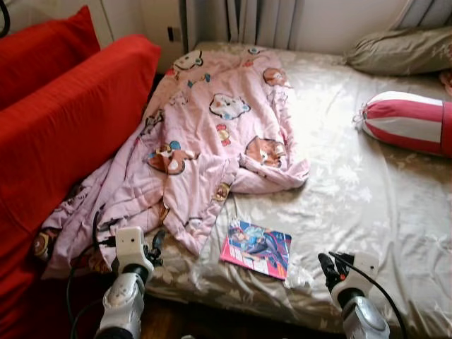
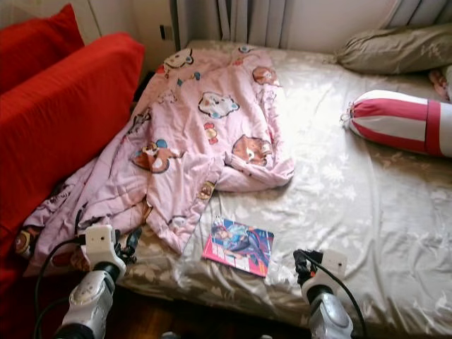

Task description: Clean up the room

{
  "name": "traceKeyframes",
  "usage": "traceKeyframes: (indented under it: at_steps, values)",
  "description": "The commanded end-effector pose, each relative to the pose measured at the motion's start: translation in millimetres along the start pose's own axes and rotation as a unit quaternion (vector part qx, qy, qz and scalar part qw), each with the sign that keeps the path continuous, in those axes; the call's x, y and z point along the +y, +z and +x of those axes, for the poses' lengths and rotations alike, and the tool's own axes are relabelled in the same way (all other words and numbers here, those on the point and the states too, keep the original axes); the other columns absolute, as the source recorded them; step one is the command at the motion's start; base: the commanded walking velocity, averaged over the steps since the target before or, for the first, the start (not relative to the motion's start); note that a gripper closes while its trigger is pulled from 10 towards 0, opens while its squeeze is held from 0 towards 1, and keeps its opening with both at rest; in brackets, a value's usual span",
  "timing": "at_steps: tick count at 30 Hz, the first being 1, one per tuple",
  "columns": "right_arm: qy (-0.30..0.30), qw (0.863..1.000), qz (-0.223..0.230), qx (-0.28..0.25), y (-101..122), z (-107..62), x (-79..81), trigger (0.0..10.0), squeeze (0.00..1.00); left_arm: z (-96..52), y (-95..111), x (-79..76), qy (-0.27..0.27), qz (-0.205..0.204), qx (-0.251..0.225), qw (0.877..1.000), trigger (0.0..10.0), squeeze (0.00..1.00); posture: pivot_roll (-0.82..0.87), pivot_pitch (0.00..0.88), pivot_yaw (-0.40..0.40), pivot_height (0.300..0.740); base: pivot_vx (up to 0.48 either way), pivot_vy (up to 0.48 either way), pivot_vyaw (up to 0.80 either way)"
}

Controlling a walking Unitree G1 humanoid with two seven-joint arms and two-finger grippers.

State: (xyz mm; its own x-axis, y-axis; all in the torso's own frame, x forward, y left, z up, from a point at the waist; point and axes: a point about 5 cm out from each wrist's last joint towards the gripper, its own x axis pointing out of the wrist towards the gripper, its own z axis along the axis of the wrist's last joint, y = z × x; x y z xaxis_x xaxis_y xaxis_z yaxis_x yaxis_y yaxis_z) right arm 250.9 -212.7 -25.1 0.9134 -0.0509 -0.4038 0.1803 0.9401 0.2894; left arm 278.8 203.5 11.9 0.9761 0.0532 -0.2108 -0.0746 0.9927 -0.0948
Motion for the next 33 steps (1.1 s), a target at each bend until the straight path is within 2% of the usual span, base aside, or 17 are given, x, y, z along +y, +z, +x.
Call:
traceKeyframes:
  at_steps: [1, 6, 13, 17, 22, 33]
  values:
    - [-0.003, 1.0, -0.006, -0.009, 0.2, -2.0, -2.1, 10.0, 0.0, -3.4, -2.3, 0.3, 0.003, -0.01, -0.004, 1.0, 10.0, 0.0, 0.0, 0.202, -0.009, 0.74, 0.0, 0.0, 0.0]
    - [0.015, 0.998, -0.03, -0.058, 13.1, -0.6, 2.8, 10.0, 0.0, -10.8, -6.7, -1.1, -0.005, -0.01, -0.011, 1.0, 10.0, 0.0, -0.03, 0.176, 0.004, 0.74, 0.0, 0.0, 0.0]
    - [0.048, 0.992, -0.086, -0.074, 23.2, 4.6, 17.6, 10.0, 0.0, -12.9, -6.6, -0.4, -0.001, -0.011, -0.015, 1.0, 10.0, 0.0, -0.03, 0.176, 0.003, 0.74, 0.0, 0.0, 0.0]
    - [0.029, 0.993, -0.08, -0.078, 31.8, 9.4, 17.3, 10.0, 0.0, -13.2, -6.0, -1.9, -0.001, -0.015, -0.015, 1.0, 10.0, 0.0, -0.04, 0.206, 0.002, 0.705, 0.0, 0.0, 0.0]
    - [0.044, 0.993, -0.077, -0.082, 26.3, 7.5, 26.9, 10.0, 0.0, -13.1, -5.7, -0.1, -0.001, -0.015, -0.013, 1.0, 10.0, 0.0, -0.03, 0.221, -0.002, 0.665, 0.0, 0.0, 0.0]
    - [0.037, 0.994, -0.076, -0.076, 26.4, 8.5, 28.5, 10.0, 0.0, -9.1, 3.7, 2.5, 0.002, -0.018, -0.028, 0.999, 10.0, 0.0, -0.03, 0.241, 0.005, 0.665, 0.0, 0.0, 0.0]
